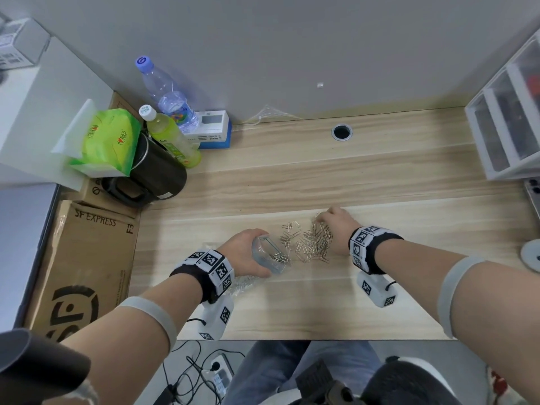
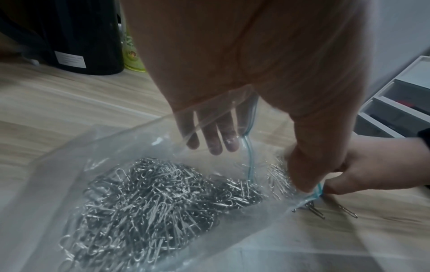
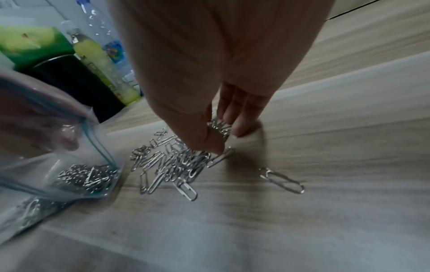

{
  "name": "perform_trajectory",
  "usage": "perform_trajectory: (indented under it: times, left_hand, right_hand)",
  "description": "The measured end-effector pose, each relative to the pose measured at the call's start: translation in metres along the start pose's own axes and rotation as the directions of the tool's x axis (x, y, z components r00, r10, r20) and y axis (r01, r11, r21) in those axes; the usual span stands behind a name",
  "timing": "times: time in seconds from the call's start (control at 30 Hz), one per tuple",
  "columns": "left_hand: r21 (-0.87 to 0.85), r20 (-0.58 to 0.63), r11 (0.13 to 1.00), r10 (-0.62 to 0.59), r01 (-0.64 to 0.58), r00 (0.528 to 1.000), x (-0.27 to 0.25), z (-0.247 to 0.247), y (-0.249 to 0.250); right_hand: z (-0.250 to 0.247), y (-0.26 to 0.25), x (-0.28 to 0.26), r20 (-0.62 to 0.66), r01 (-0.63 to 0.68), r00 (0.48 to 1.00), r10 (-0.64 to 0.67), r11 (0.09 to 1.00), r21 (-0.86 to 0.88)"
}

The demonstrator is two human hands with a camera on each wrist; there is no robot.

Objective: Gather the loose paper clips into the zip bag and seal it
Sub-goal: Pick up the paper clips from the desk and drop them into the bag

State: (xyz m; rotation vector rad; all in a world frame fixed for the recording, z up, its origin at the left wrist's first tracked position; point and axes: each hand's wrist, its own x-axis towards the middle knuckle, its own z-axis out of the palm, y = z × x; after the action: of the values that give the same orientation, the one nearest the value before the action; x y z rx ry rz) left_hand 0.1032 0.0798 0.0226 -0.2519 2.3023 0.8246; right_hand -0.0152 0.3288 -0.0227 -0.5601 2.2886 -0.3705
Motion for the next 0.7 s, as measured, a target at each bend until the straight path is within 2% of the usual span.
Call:
perform_trajectory:
  times: [0.07, 0.2, 0.33, 0.43, 0.6, 0.7]
  left_hand:
    - [0.003, -0.002, 1.0, 0.0, 0.0, 1.0, 0.0, 0.0, 0.001]
    - [0.012, -0.01, 1.0, -0.007, 0.007, 1.0, -0.001, -0.001, 0.003]
    - [0.02, -0.025, 1.0, -0.001, 0.001, 1.0, -0.003, 0.002, 0.003]
    - [0.013, -0.028, 1.0, 0.003, -0.002, 1.0, -0.006, 0.003, 0.002]
    - [0.018, -0.039, 1.0, 0.011, -0.01, 0.999, -0.008, 0.003, 0.001]
    - [0.015, -0.037, 1.0, 0.007, -0.006, 0.999, -0.009, 0.004, 0.001]
  right_hand:
    - [0.002, -0.003, 0.0, 0.029, 0.041, 0.999, -0.041, 0.999, 0.01]
    - [0.0, 0.002, -0.002, -0.089, 0.049, 0.995, -0.055, 0.997, -0.059]
    - [0.003, 0.005, -0.006, -0.047, 0.052, 0.997, -0.06, 0.988, -0.147]
    - [0.01, 0.001, -0.006, -0.044, 0.113, 0.992, -0.119, 0.987, -0.111]
    - [0.02, -0.008, 0.001, -0.079, 0.14, 0.988, -0.136, 0.989, 0.046]
    - [0.019, -0.009, 0.001, -0.107, 0.141, 0.985, -0.137, 0.989, 0.031]
